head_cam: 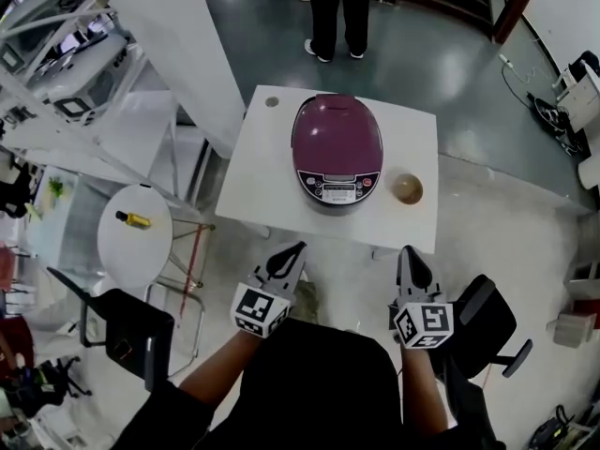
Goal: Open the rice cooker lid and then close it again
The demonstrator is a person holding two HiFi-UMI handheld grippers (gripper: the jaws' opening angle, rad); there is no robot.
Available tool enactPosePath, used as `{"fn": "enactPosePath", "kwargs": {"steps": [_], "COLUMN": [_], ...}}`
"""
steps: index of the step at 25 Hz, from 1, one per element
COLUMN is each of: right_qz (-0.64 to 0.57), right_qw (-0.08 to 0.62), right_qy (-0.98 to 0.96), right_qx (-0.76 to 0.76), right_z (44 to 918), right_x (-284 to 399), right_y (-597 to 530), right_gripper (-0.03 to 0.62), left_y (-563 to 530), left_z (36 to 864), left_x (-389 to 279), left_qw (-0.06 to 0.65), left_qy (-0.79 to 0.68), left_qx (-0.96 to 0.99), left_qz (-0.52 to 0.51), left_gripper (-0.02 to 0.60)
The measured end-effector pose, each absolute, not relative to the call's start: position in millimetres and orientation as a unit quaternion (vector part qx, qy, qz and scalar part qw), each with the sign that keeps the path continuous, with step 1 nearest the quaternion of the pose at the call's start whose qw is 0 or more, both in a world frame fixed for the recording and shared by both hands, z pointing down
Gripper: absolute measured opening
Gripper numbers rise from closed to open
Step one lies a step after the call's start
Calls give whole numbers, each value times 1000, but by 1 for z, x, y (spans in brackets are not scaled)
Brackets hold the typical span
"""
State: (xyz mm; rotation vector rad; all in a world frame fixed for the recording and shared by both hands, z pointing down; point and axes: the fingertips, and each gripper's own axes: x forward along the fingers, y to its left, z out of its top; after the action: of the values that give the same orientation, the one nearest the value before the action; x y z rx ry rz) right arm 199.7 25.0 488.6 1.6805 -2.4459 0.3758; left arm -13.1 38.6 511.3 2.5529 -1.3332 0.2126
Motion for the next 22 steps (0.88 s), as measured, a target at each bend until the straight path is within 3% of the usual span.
{"fn": "enactPosePath", "kwargs": {"steps": [10,22], "right_qz": [110,92], "right_qw": [34,62], "right_qy": [-827,-826], "right_qx": [550,553], "right_z": [459,457], "right_x": [236,248], "right_y": [131,202], "right_gripper": [0,0], "left_y": [158,213], "left_z": [492,461], "left_x": [-16,-24], "left_qw": [112,66], "left_qy": [-506,-540], "left_qx": [853,838], "left_qz": [69,36], "left_gripper": [5,5]}}
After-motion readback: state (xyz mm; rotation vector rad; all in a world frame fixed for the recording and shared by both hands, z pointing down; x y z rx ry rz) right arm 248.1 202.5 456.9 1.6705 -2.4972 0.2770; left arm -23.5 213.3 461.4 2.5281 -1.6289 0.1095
